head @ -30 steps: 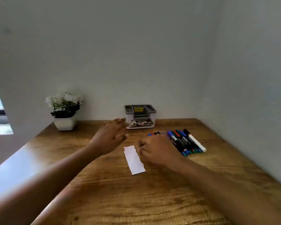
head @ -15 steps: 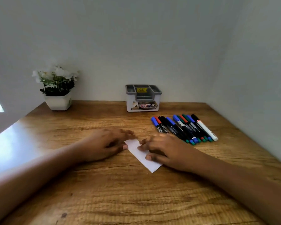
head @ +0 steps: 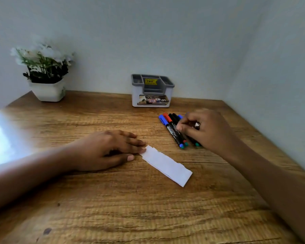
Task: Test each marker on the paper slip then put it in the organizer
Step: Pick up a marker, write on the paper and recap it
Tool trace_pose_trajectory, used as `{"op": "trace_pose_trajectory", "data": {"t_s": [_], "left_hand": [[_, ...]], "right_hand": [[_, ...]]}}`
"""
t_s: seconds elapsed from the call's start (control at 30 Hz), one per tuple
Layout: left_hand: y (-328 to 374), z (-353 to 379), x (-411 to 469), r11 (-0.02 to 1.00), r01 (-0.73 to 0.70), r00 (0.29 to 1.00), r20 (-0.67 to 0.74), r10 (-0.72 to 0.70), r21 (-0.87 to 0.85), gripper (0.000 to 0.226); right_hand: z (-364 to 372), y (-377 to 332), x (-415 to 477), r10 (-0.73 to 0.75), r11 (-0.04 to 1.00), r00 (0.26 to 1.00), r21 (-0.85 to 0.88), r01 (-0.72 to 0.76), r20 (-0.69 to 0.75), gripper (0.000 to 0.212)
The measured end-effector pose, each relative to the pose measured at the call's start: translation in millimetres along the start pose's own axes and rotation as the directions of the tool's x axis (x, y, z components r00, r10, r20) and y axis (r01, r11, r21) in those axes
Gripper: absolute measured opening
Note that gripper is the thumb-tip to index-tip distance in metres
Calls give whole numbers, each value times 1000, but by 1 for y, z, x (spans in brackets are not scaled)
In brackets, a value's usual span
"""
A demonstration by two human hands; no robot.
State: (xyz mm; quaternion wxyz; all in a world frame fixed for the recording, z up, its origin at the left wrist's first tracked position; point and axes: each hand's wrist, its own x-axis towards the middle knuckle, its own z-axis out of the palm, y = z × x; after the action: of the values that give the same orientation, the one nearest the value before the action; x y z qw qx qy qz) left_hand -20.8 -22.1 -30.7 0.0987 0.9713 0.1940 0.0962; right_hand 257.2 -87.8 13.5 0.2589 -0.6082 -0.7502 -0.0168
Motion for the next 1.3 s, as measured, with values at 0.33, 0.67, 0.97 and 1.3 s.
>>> {"op": "trace_pose_trajectory", "data": {"t_s": [0.33,0.67,0.97,1.3], "left_hand": [[-6,4,1,999,-46,996,-76,46,8,41],[1,-4,0,944,157,822,-491,-287,-289,55],[24,-7,2,894,234,774,-484,-409,-381,24],[35,-19,2,916,136,713,-605,-356,-378,18]], "right_hand": [[39,-19,45,208,916,958,-383,-120,197,30],[9,-47,17,-144,950,968,-246,194,207,20],[-1,-44,14,-339,914,934,-194,355,113,21],[-1,-43,19,-451,881,885,-107,462,114,42]]}}
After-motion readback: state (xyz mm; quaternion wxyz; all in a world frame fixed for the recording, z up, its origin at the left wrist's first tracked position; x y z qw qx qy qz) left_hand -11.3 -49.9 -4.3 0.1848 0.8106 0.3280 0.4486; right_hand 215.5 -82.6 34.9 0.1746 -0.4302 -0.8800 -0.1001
